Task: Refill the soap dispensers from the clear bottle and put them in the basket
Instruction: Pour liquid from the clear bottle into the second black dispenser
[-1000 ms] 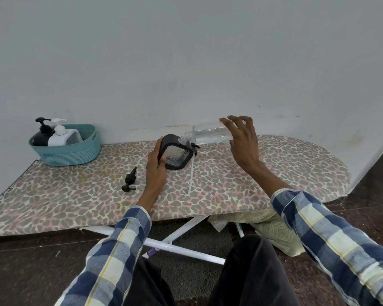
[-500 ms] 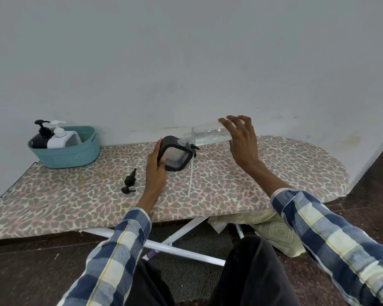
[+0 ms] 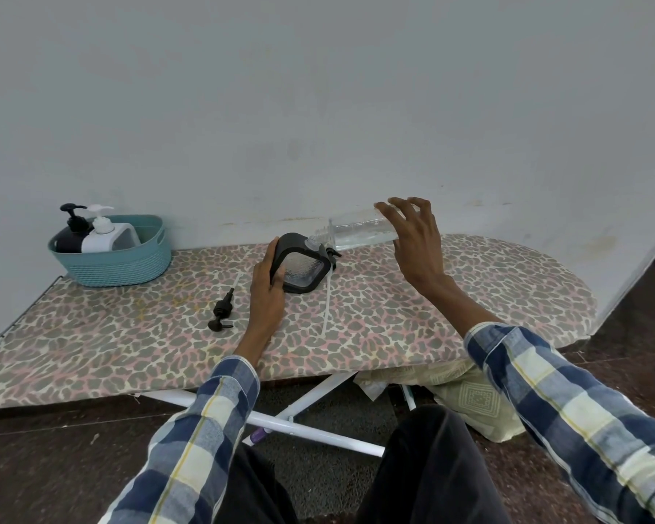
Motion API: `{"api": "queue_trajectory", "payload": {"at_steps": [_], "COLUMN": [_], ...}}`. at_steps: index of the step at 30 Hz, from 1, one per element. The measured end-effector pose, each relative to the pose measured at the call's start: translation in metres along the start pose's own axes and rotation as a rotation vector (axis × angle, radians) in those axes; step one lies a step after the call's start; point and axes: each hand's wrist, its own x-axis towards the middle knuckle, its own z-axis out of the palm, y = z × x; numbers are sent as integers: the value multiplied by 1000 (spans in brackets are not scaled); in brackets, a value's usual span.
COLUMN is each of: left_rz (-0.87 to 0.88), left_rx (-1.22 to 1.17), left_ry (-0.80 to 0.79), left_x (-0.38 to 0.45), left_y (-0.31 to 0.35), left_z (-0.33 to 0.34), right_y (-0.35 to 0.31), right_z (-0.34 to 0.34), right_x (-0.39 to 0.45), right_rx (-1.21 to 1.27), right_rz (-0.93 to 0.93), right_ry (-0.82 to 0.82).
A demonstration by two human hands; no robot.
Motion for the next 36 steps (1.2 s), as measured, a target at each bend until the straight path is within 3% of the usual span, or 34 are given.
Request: {"api": "queue_trajectory", "payload": {"at_steps": [36], "left_rz": [26], "left_rx": [3], "left_ry": [2], "left_x": [-1], "left_y": [0], "left_z": [-1], "right_y": [-1], "right_z": [-3], "right_x": [3], "right_rx": [-16], "right_rz": [-7], "right_ry": [-6]}}
